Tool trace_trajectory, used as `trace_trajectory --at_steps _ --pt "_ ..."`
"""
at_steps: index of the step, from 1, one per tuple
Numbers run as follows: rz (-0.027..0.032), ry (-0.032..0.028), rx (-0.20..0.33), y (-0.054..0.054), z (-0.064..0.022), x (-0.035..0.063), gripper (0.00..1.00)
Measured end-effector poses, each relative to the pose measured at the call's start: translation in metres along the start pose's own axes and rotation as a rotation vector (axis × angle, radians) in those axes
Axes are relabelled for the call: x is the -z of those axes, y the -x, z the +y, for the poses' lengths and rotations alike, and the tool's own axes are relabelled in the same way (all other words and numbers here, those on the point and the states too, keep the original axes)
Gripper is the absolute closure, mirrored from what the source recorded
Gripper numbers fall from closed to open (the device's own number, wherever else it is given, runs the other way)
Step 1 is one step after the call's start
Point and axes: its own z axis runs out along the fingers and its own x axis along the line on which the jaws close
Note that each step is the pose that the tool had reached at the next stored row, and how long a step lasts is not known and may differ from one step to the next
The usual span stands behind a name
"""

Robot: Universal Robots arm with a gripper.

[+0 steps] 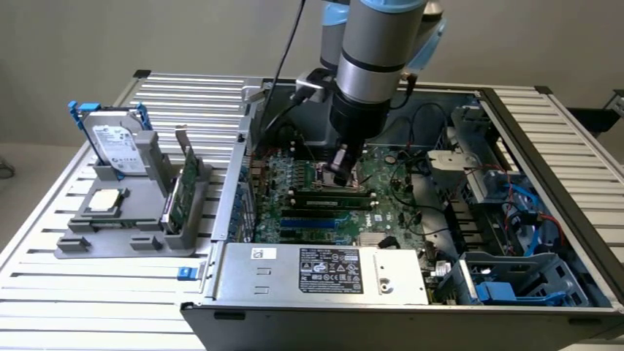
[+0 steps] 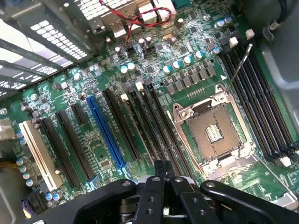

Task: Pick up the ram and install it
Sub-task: 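Press down the ram until it locks into place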

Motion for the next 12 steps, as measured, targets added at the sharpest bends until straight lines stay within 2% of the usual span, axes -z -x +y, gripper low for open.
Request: trace_trajectory --at_steps 8,12 --pt "-0.0082 0.0011 -0.135 0.0000 0.0000 -0.0001 0.89" --pt "-0.0075 -0.0016 -0.189 0.0000 0.0000 -0.0007 0.89"
